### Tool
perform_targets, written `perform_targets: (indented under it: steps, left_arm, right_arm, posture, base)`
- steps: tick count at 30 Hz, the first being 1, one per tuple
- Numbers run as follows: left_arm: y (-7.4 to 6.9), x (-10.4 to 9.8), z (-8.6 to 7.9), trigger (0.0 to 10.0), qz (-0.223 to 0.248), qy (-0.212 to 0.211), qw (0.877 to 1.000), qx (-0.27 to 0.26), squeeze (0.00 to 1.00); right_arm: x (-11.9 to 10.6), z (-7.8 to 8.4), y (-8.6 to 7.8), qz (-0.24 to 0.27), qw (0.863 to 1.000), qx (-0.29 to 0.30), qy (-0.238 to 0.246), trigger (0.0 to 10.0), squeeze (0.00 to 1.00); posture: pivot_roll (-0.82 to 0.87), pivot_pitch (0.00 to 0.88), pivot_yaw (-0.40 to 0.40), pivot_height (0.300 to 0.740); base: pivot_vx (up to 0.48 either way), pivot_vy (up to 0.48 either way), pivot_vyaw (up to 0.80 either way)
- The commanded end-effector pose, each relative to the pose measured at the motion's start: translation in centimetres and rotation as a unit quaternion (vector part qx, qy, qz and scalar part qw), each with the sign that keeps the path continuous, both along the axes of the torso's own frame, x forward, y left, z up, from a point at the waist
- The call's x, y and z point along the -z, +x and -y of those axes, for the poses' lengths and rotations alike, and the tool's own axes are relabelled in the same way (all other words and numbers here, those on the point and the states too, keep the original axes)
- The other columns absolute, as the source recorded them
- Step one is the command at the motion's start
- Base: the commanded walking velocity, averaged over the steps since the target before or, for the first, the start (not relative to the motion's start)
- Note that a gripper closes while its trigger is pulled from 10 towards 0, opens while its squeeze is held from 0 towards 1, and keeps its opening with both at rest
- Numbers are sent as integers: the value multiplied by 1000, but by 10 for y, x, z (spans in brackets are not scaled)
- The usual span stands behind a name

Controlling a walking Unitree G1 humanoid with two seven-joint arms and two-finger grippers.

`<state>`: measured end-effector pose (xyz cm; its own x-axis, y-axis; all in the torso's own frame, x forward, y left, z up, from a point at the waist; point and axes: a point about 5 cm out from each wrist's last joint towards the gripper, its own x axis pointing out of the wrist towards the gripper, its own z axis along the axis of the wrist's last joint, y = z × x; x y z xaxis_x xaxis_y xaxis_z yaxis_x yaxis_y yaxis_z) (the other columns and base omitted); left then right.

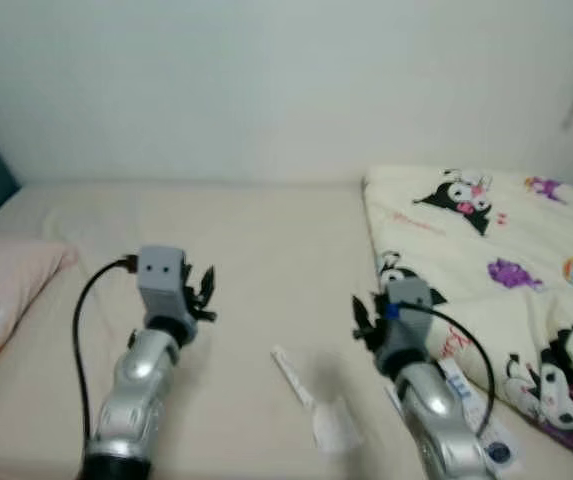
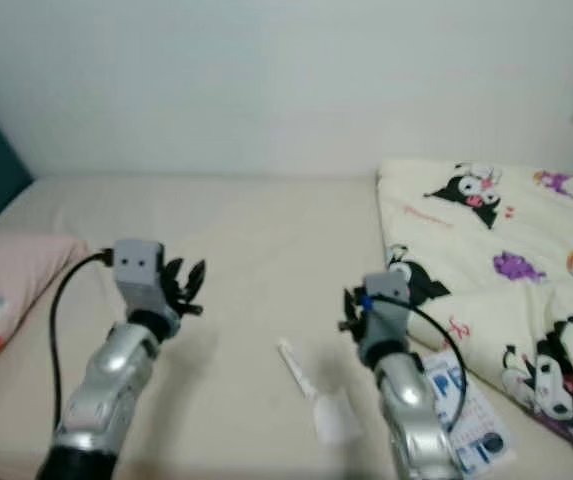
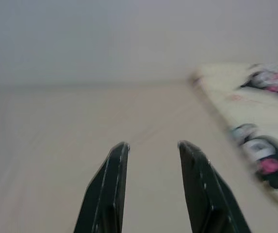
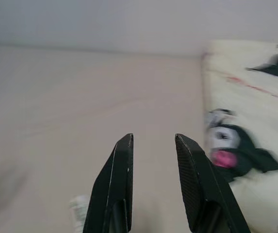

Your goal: Clean up the room

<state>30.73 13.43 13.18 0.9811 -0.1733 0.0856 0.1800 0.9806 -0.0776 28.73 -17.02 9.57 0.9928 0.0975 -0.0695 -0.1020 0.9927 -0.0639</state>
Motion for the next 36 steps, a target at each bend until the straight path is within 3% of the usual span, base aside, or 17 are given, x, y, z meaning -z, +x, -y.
perform_targets:
  steps: [1,36]
  left_arm:
    - [-1,2,-6,10000,-3,-2,1000,-8,0]
    - [1,11,-7,10000,-42,-5,999,-13,0]
  right_arm:
    - [3,-7,-1,-6,1000,-9,9,10000,0]
    - [7,-8,-1,-24,999,-6,26,10000,0]
  posture:
    - [9,17,44,740]
    - [8,6,46,740]
  base:
    - [0,0,0]
    - [0,0,0]
